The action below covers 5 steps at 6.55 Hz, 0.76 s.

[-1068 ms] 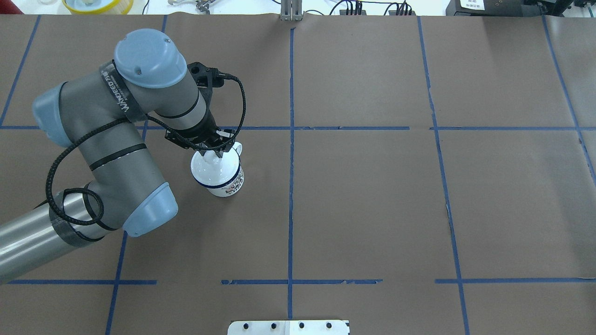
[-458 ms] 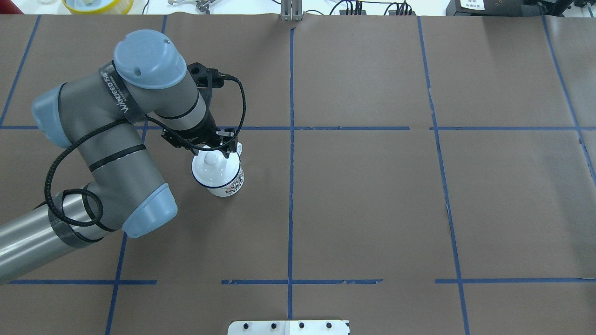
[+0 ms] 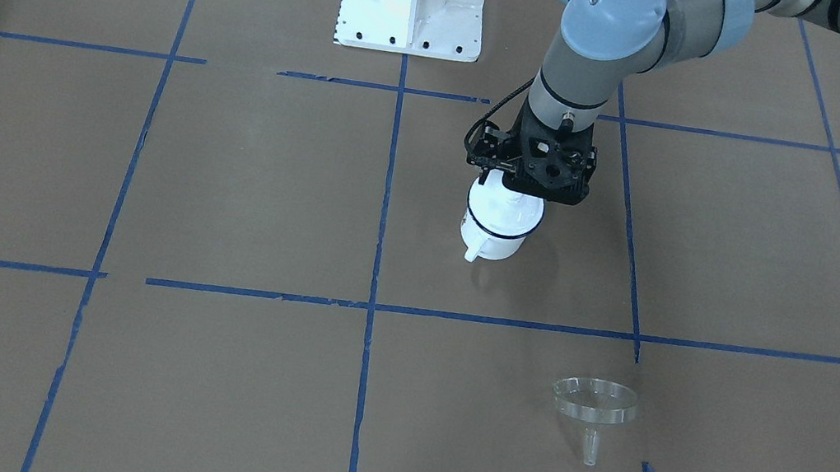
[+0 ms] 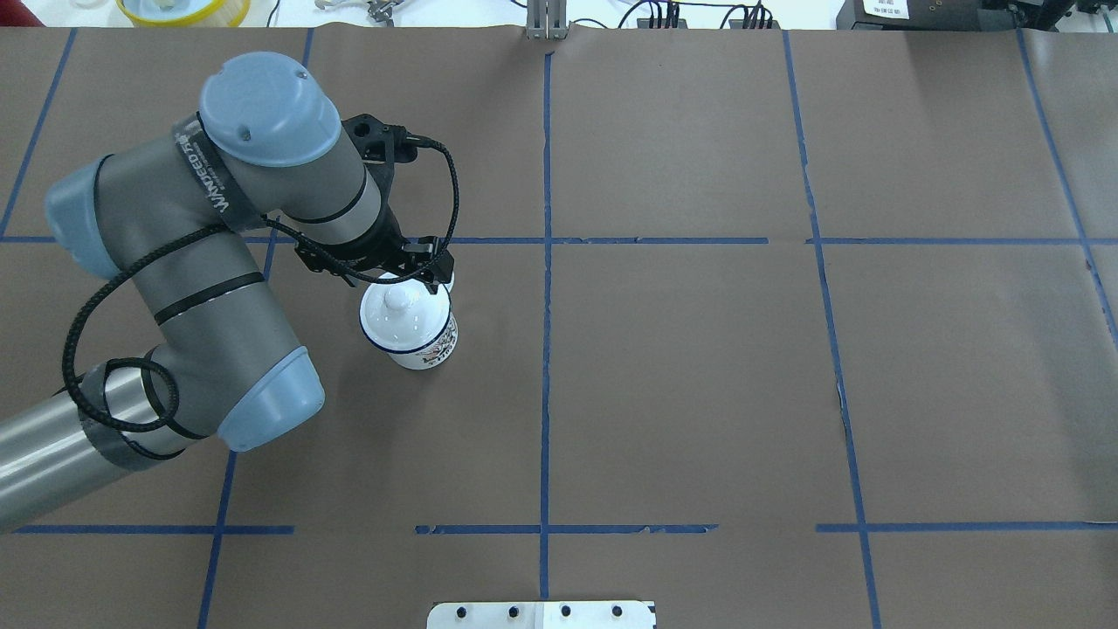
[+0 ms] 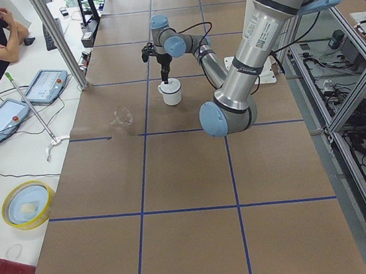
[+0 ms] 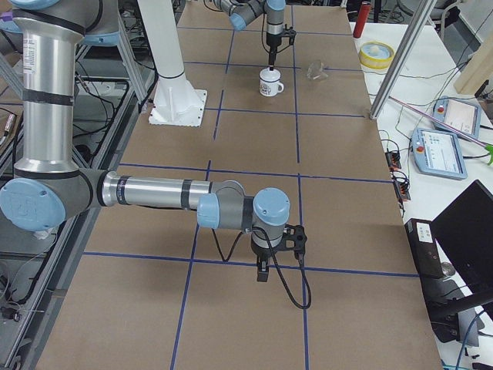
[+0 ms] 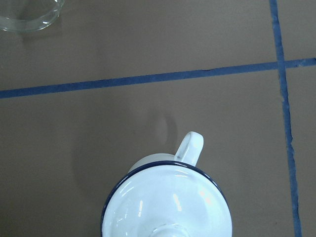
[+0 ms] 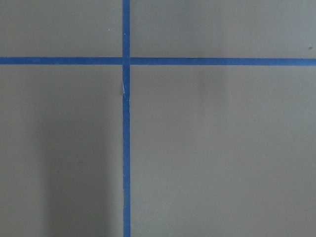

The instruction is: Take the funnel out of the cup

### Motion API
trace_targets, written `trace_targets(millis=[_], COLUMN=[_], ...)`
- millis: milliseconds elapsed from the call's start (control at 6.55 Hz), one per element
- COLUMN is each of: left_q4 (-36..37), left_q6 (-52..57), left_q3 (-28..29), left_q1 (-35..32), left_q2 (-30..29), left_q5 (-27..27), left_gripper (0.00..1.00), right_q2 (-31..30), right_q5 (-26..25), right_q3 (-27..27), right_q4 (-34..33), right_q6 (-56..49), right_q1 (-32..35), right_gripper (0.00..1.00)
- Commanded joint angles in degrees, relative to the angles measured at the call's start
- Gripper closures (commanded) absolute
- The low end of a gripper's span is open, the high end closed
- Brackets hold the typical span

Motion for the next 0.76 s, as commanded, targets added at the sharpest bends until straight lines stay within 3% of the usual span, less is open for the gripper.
trace_targets(millis=[0,305,458,611], left_q4=[0.0,0.0,-0.3,-0.3], left_q6=[1.2,17.4,30.2,39.5], left_q3=[-5.4,-8.6,-7.3,-1.9], left_q1=[-4.6,-16.0,-23.5,-31.0], left_q2=[2.2,7.7,12.6,15.2], left_q5=[0.2,-1.1,-5.7,-11.0], left_gripper=[0.0,0.0,0.0,0.0], right_q2=[0.1,0.0,0.0,0.1], right_q5=[0.0,0.0,0.0,0.0], right_q3=[0.1,0.0,0.0,0.0], right_q4=[0.0,0.0,0.0,0.0], right_q6=[0.0,0.0,0.0,0.0], right_q1=[0.0,0.0,0.0,0.0], right_gripper=[0.0,0.0,0.0,0.0])
